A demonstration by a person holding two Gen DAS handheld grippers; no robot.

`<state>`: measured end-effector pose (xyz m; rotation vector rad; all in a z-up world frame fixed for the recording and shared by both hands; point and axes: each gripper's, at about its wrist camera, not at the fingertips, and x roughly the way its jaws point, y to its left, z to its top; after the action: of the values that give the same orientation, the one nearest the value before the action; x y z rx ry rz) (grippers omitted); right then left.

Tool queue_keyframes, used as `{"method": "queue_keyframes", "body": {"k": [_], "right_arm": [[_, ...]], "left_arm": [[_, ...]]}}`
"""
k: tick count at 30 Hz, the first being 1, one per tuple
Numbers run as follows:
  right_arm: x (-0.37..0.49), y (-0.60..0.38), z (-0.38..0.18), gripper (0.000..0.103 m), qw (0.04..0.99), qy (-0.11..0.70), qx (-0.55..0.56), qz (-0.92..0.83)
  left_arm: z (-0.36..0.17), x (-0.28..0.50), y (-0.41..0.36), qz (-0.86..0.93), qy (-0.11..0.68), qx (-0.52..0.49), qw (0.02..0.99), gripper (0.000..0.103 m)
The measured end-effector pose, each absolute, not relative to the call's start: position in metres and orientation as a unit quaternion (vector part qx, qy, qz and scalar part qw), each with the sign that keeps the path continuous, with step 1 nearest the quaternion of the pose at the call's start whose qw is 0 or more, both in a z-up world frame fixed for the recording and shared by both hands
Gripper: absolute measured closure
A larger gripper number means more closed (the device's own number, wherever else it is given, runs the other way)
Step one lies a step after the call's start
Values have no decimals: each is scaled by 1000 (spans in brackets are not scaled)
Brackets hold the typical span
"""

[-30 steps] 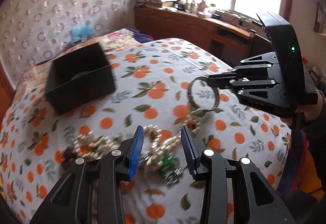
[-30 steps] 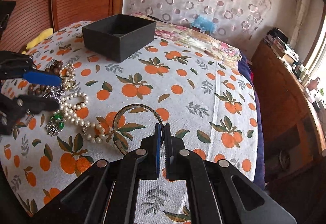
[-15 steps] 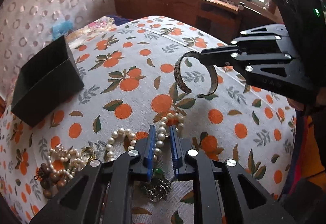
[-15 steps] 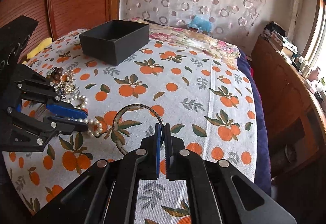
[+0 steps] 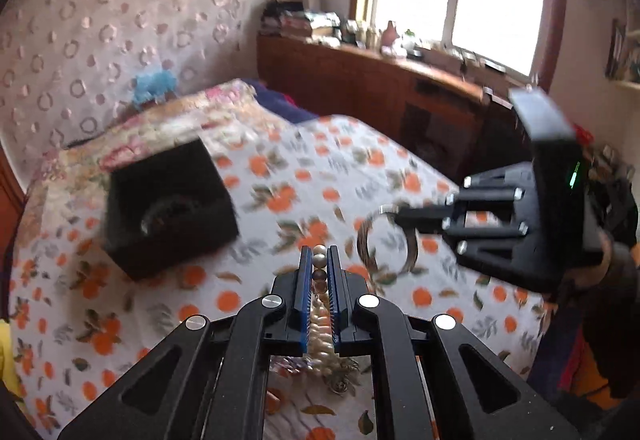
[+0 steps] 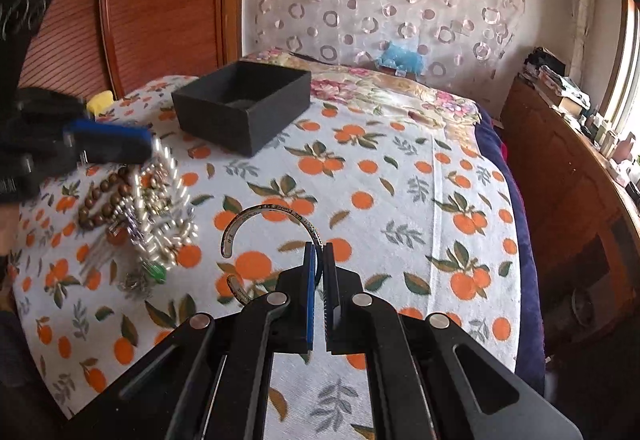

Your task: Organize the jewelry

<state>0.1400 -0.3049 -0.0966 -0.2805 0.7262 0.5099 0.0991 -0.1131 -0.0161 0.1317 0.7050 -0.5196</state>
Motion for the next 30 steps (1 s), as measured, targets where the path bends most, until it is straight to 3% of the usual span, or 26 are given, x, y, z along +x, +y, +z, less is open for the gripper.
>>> {"method": "queue_keyframes", "body": {"k": [30], "right_arm": [[201,-232,-45,99,900,316,-117,278]], "left_arm": [[118,147,-42,-145,218,43,964,97]]}}
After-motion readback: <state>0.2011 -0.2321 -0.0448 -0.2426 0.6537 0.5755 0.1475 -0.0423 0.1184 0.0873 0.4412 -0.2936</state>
